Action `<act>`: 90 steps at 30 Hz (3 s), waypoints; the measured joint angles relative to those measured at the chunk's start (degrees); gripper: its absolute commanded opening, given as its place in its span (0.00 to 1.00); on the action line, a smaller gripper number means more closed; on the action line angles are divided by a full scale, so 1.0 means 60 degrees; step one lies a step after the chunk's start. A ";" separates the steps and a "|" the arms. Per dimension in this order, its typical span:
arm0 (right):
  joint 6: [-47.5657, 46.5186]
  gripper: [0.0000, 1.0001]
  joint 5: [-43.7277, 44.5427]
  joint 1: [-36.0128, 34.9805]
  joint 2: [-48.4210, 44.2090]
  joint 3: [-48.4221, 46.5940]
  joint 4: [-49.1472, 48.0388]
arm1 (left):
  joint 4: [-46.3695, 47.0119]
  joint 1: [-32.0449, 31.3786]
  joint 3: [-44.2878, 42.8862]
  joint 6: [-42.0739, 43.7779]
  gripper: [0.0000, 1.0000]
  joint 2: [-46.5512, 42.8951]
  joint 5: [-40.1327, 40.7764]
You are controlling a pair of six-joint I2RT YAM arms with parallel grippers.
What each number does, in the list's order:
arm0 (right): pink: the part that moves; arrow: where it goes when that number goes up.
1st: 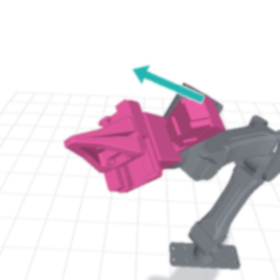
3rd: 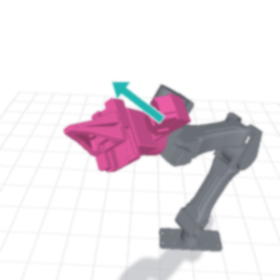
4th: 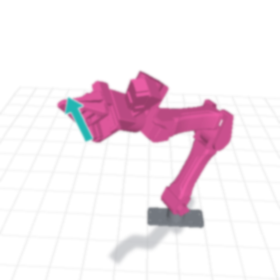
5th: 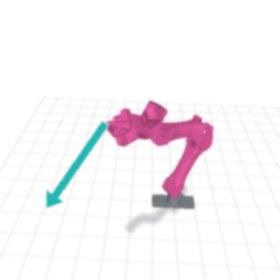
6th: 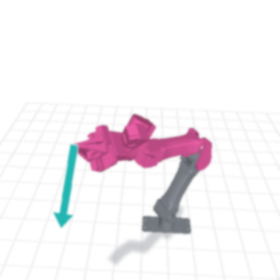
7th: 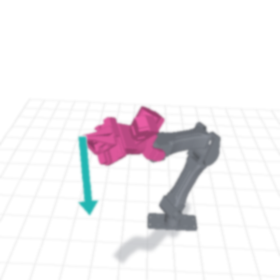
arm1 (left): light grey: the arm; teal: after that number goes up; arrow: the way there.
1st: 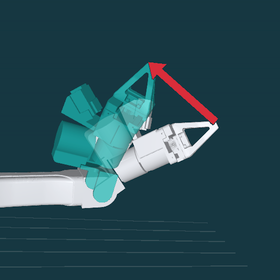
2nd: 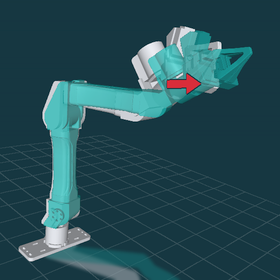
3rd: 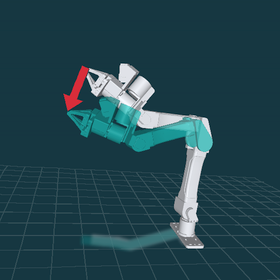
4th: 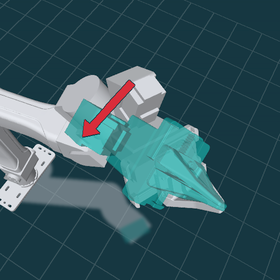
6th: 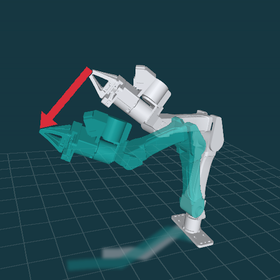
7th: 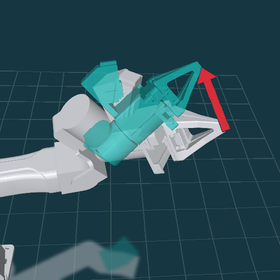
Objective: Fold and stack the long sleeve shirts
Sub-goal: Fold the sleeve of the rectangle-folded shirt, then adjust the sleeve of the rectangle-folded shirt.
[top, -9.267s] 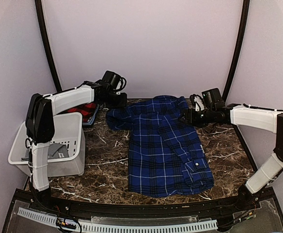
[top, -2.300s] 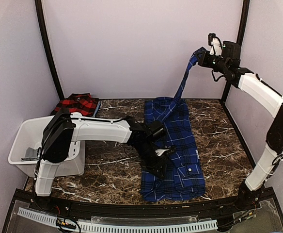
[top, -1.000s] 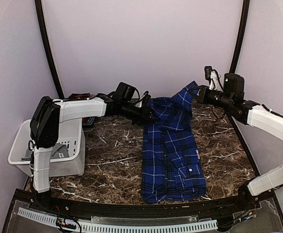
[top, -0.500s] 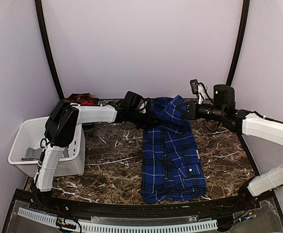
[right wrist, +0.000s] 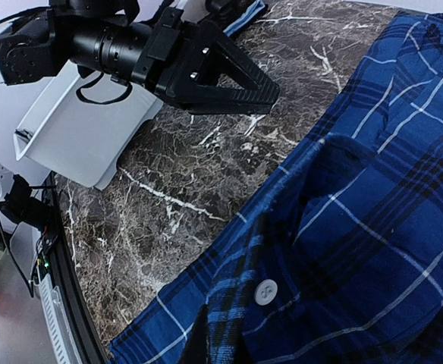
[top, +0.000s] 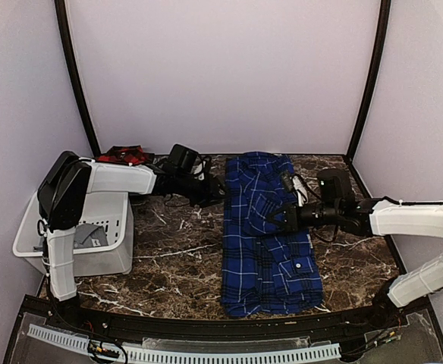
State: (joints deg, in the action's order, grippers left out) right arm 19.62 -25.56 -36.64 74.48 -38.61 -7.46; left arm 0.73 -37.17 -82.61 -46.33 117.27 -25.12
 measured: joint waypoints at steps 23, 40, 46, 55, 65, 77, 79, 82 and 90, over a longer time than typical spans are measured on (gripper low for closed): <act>0.0565 0.48 0.0448 -0.1406 -0.0947 0.1796 -0.0452 | 0.0095 -0.0412 0.0612 0.0342 0.45 -0.0353 -0.1468; 0.1953 0.53 0.2266 -0.1504 -0.1486 0.1446 0.2342 | -0.0729 -0.1701 0.1730 0.0823 0.42 -0.0637 -0.1632; 0.2769 0.54 0.3242 -0.1512 -0.1541 0.1337 0.3311 | -0.1260 -0.2328 0.2116 0.0943 0.40 -0.0637 -0.1519; 0.3297 0.54 0.4109 -0.1508 -0.1257 0.0849 0.3799 | -0.1716 -0.2503 0.2135 0.1045 0.29 -0.0641 -0.1184; 0.3322 0.54 0.4248 -0.1453 -0.1027 0.0812 0.3792 | -0.1960 -0.2743 0.2040 0.1093 0.00 -0.0667 -0.1115; 0.3319 0.54 0.4248 -0.1428 -0.0954 0.0776 0.3748 | -0.2459 -0.2769 0.2044 0.1118 0.00 -0.2069 -0.0441; 0.3319 0.54 0.4244 -0.1428 -0.0907 0.0772 0.3745 | -0.2444 -0.2776 0.2091 0.1111 0.00 -0.2211 -0.0397; 0.3319 0.55 0.4244 -0.1428 -0.0816 0.0765 0.3748 | -0.2419 -0.2790 0.2320 0.1089 0.00 -0.2244 -0.0379; 0.3238 0.55 0.4306 -0.1213 -0.0397 0.0127 0.3770 | -0.2528 -0.2801 0.2641 0.1042 0.33 -0.2175 -0.0208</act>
State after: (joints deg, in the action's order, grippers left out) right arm 39.05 0.27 -43.92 72.10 -37.85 15.16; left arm -14.44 -53.98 -66.76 -40.07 104.22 -26.37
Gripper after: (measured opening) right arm 0.548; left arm 0.208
